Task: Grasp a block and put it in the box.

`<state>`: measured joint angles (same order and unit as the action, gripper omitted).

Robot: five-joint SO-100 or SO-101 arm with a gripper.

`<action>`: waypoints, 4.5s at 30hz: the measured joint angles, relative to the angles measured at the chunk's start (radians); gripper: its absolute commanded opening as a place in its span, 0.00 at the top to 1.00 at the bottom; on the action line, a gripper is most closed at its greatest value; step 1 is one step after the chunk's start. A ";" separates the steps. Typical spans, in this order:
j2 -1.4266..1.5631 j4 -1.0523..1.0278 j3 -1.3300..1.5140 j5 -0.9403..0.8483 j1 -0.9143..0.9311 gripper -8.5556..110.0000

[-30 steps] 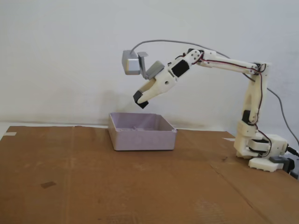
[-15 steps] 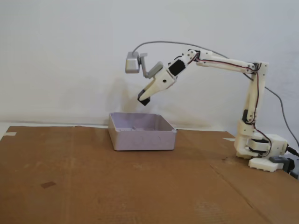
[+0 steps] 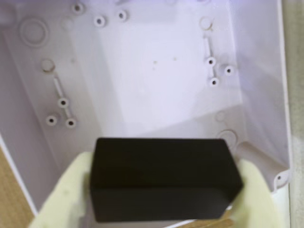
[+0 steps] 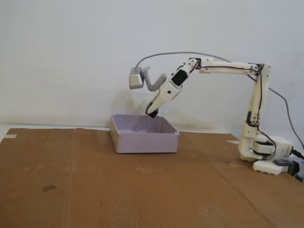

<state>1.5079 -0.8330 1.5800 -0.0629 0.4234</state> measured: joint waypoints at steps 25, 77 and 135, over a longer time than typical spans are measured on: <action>-0.192 0.123 0.000 0.000 0.026 0.93; -0.279 0.124 0.000 0.000 0.046 0.63; -0.281 0.124 -0.344 0.000 -0.044 0.56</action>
<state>1.2272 -0.7087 1.2364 -0.0629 0.3789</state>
